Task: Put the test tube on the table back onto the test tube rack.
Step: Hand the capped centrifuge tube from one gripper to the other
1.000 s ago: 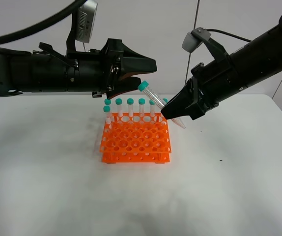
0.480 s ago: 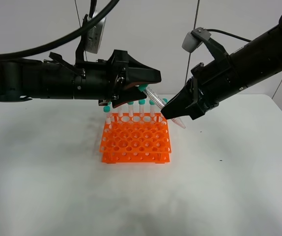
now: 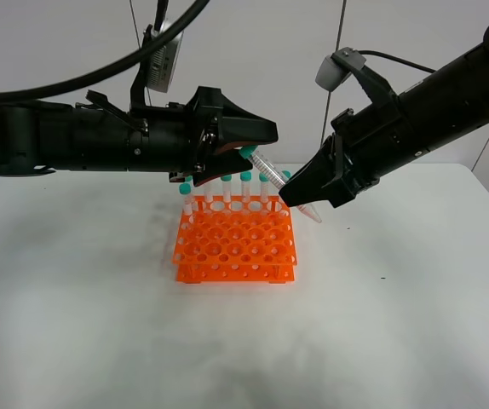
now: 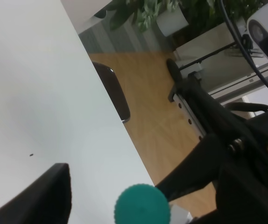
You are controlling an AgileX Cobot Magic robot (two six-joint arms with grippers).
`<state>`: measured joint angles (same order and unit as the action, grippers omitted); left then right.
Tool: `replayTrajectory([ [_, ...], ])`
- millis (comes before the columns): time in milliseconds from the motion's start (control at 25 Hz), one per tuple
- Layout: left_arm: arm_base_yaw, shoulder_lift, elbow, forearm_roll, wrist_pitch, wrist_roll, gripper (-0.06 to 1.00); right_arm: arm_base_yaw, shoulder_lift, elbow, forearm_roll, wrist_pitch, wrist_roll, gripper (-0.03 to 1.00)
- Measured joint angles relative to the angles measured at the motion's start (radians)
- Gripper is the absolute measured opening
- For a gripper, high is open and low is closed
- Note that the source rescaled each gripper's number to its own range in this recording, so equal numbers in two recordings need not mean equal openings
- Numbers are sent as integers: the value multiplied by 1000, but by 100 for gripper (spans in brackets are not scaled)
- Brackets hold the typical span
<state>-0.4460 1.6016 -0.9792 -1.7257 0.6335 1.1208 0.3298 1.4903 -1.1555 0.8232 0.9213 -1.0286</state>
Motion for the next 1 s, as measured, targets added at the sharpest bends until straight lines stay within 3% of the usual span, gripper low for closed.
replayTrajectory([
  [1000, 0, 0, -20, -1, -30, 1, 82, 0, 0, 0, 0, -27, 19, 1],
])
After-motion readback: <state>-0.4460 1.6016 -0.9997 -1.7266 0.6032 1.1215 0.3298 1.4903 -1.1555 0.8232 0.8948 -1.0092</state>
